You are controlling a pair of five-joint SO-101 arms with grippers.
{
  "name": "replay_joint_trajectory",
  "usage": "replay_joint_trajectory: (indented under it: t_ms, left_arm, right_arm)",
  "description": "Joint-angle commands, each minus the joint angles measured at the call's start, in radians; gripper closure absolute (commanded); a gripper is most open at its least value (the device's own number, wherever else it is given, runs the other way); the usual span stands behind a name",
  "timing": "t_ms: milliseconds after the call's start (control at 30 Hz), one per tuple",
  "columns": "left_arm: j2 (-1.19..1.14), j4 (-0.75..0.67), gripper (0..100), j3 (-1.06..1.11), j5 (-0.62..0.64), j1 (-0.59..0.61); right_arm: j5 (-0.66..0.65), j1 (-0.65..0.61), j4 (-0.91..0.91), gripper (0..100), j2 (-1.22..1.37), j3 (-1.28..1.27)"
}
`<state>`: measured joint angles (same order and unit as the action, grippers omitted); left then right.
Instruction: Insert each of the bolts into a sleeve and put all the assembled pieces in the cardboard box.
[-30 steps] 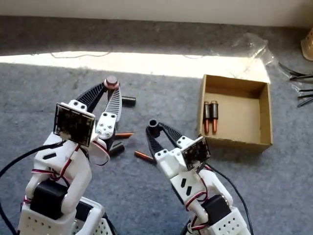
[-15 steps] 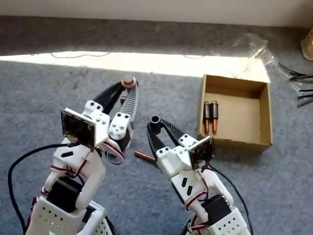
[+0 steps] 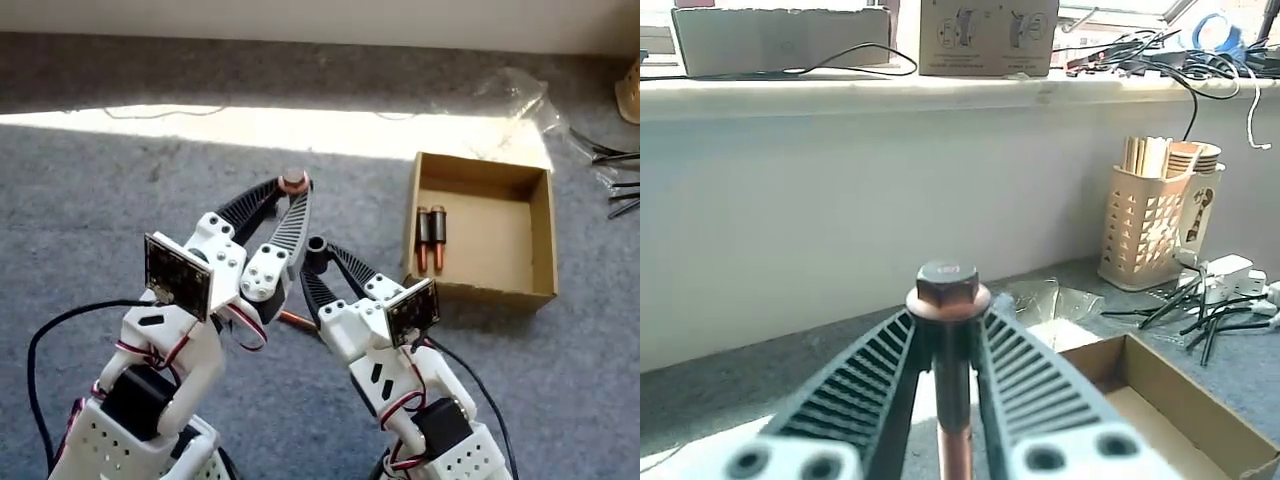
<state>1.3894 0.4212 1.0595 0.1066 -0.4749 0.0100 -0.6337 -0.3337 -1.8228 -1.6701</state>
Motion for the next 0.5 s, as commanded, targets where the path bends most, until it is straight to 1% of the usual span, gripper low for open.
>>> replay_joint_trajectory:
  t_ms: [0, 133, 233, 400, 467]
  left_arm:
    - [0.019, -0.025, 100, 0.01, 0.009, -0.041]
    - [0.019, -0.025, 100, 0.01, 0.12, -0.019]
    - [0.019, -0.025, 100, 0.01, 0.133, 0.013]
    - [0.019, -0.025, 100, 0.01, 0.14, 0.015]
    - [0.019, -0.025, 100, 0.01, 0.173, 0.021]
  right_arm:
    - [0.003, -0.012, 0.033, 99.5, -0.015, -0.091]
    - [0.003, -0.012, 0.033, 99.5, -0.015, -0.091]
    - [0.003, -0.01, 0.031, 99.5, -0.015, -0.093]
    - [0.003, -0.01, 0.031, 99.5, -0.015, -0.093]
    - [0.002, -0.01, 0.031, 99.5, -0.015, -0.093]
